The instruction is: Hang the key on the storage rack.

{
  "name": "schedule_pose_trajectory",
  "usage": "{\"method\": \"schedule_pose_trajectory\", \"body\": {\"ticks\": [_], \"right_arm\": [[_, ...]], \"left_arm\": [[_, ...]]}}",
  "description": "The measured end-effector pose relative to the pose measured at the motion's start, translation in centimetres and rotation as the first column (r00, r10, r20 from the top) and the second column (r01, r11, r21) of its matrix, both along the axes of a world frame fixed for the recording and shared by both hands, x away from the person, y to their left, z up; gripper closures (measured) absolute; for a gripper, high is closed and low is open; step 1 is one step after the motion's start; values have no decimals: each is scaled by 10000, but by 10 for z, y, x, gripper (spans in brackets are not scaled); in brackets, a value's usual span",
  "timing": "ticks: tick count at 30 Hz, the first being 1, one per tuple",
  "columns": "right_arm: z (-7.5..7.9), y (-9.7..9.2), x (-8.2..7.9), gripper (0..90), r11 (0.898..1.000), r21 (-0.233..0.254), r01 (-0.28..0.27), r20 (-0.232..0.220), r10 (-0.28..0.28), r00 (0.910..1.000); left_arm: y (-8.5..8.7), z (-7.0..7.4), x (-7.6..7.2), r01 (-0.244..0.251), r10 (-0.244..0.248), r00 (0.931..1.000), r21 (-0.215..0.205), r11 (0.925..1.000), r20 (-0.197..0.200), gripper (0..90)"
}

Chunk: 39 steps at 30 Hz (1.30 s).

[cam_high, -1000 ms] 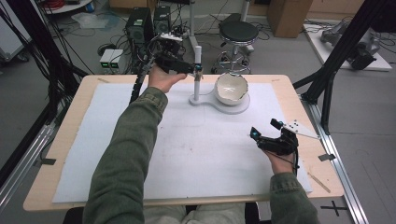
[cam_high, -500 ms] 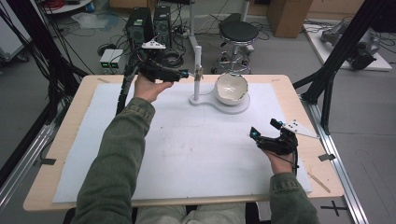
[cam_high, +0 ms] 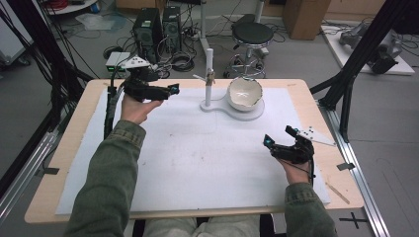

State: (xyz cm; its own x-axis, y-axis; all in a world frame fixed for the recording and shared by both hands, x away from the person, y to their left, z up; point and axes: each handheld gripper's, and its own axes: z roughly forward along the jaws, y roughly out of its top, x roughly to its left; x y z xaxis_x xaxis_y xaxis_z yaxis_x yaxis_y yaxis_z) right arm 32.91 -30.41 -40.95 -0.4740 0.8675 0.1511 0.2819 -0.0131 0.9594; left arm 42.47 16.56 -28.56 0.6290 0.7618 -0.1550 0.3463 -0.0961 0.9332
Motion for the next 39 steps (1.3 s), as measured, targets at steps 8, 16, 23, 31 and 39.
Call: {"method": "schedule_pose_trajectory", "body": {"ticks": [8, 16, 23, 31, 39], "right_arm": [[0, 1, 0, 5, 10000, -69, -31, -9, 31, 10000], [-1, 1, 1, 5, 9999, -127, -39, -73, 38, 10000], [0, 0, 0, 5, 9998, -176, -34, -39, 33, 10000], [0, -1, -1, 5, 9998, -212, -26, 13, 26, 10000], [0, 0, -2, 5, 9998, -192, -36, -15, 36, 10000]], "left_arm": [[15, -16, -10, -94, 93, 9996, -53, 9999, -265, 40], [9, -19, -15, 79, -70, 9997, 359, 9993, -253, 40], [6, -23, -20, 148, -132, 9996, 627, 9979, -265, 40], [7, -21, -33, -26, 33, 10000, 1147, 9934, -60, 40], [23, -27, -43, -373, 377, 9993, 651, 9972, -56, 40]]}}
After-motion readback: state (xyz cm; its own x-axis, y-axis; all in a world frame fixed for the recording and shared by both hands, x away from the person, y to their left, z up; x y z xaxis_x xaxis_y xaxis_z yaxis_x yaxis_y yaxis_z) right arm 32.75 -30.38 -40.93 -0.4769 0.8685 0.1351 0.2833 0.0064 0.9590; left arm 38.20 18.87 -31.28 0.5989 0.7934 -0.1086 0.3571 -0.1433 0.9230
